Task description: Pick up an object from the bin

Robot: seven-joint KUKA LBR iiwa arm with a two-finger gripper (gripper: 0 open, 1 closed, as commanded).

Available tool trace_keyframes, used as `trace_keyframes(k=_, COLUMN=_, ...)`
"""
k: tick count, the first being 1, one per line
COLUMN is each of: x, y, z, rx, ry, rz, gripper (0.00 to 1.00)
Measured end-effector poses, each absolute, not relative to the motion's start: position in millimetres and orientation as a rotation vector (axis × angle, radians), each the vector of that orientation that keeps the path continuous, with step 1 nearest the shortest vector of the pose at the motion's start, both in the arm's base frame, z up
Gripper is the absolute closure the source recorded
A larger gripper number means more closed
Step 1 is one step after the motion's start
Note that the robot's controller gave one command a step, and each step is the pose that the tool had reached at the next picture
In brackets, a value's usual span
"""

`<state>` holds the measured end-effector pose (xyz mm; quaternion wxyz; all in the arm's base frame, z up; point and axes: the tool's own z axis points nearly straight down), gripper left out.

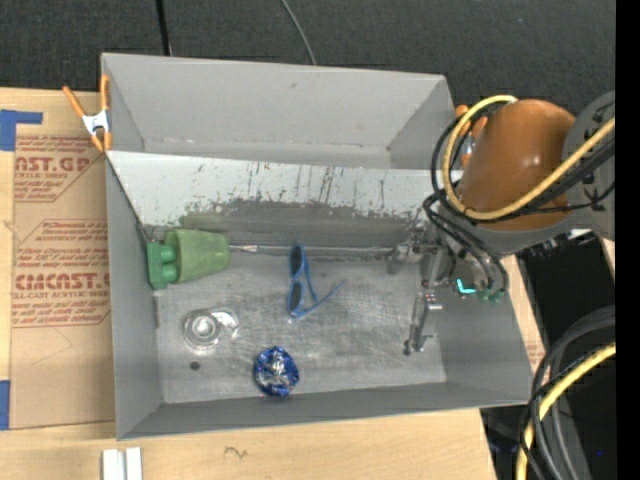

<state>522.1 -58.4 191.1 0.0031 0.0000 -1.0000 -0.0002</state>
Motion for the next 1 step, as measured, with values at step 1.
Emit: trace_keyframes(k=1, x=541.9, y=4.5, z=147.7, rx=0.042, ry=-3.139, rz=-0.006, gripper=0.0)
